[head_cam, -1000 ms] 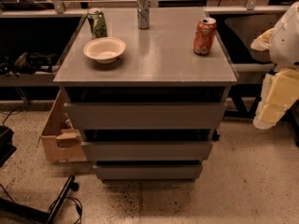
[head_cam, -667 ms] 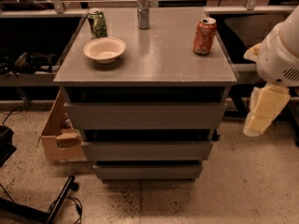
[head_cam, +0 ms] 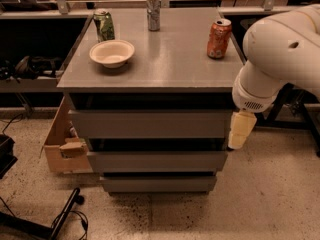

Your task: Open top drawer

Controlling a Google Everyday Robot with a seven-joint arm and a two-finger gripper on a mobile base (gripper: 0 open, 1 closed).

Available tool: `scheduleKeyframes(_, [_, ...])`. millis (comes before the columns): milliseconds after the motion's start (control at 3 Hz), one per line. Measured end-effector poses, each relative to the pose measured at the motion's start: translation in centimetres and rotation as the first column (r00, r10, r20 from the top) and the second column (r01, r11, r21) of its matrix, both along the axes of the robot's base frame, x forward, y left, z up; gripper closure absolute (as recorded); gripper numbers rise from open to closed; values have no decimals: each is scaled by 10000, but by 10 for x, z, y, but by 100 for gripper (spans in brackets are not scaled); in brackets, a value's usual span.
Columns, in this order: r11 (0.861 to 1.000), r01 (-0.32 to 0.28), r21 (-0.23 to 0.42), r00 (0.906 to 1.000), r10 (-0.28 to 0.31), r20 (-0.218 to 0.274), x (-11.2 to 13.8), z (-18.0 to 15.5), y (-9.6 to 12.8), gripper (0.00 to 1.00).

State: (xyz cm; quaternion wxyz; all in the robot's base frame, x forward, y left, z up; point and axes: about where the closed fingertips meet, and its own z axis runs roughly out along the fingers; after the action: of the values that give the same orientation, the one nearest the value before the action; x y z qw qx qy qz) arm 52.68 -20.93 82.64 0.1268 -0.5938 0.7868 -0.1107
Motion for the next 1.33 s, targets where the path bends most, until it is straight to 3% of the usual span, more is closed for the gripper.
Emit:
scheduleKeyframes(333, [9996, 228, 173, 9995, -224, -215, 23, -44, 3, 0])
scheduleKeyframes(1000, [9989, 63, 455, 9990, -42, -453, 38, -86, 21, 0])
scheduleKeyframes(1333, [9995, -144, 291, 9983, 160, -568, 45, -103, 30, 0])
